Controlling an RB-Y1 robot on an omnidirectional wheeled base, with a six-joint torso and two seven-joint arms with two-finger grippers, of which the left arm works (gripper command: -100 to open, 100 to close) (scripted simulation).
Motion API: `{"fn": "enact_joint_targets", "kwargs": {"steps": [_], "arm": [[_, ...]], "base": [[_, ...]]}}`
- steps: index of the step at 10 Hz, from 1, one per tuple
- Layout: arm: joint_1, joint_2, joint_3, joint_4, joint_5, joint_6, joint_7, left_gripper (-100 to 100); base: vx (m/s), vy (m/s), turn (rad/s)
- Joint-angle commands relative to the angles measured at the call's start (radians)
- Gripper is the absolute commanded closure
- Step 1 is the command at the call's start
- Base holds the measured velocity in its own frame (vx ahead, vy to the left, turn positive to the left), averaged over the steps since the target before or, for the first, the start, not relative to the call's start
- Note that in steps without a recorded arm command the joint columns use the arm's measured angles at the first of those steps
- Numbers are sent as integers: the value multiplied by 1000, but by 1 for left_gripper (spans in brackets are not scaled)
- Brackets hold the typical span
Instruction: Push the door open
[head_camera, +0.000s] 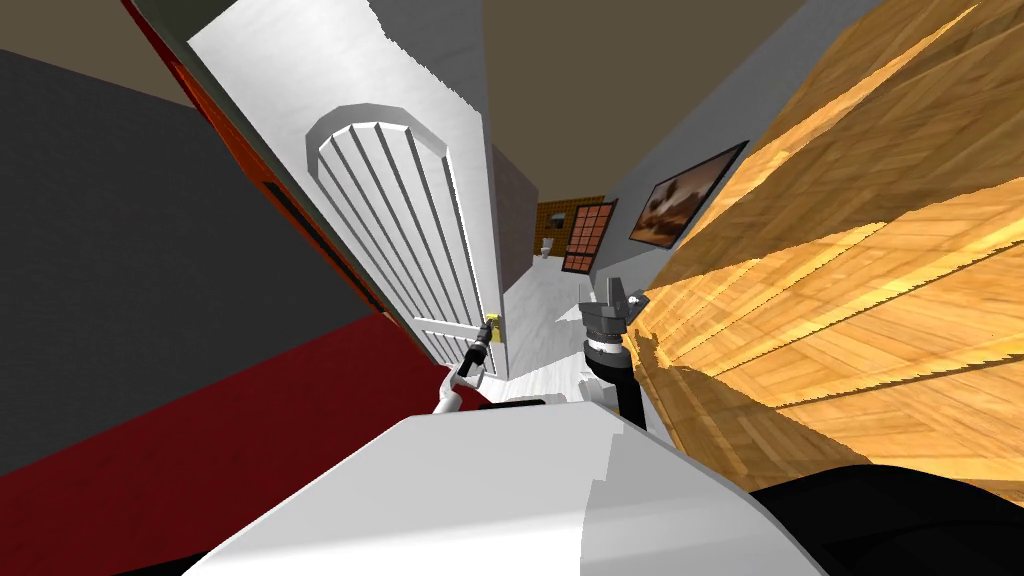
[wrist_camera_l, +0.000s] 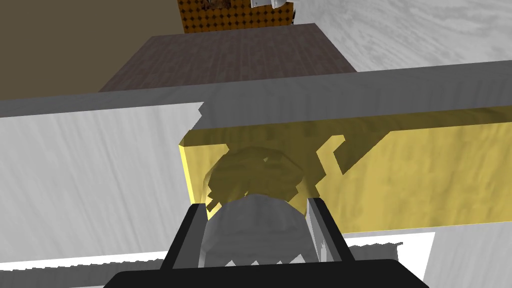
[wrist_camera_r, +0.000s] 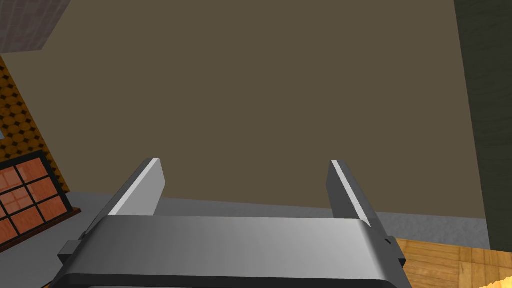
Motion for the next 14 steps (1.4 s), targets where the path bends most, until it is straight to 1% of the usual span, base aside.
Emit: {"fn": "enact_joint_targets", "kwargs": {"steps": [1, 4, 5, 6, 7, 9, 10, 12, 13, 14], "arm": [[-12, 9, 23, 1, 3, -7, -5, 100], [-15, 19, 60, 5, 8, -6, -12, 100], [-16, 21, 67, 6, 9, -6, -13, 100], [-17, 22, 74, 6, 10, -6, -15, 100], [-18, 25, 89, 8, 12, -5, -17, 100], [-20, 26, 104, 10, 15, -5, -20, 100], [-21, 28, 120, 11, 17, -5, -23, 100], [-23, 28, 136, 13, 19, -4, -27, 100], [-24, 28, 153, 15, 22, -4, -30, 100], [-25, 27, 161, 16, 23, -4, -31, 100]], "base": [[169, -116, 47], [194, -117, 58], [169, -100, 47], [113, -70, 27], [110, -95, 68], [110, -111, 76], [145, -116, 102], [125, -88, 45], [132, -109, 96], [154, -129, 126]]}}
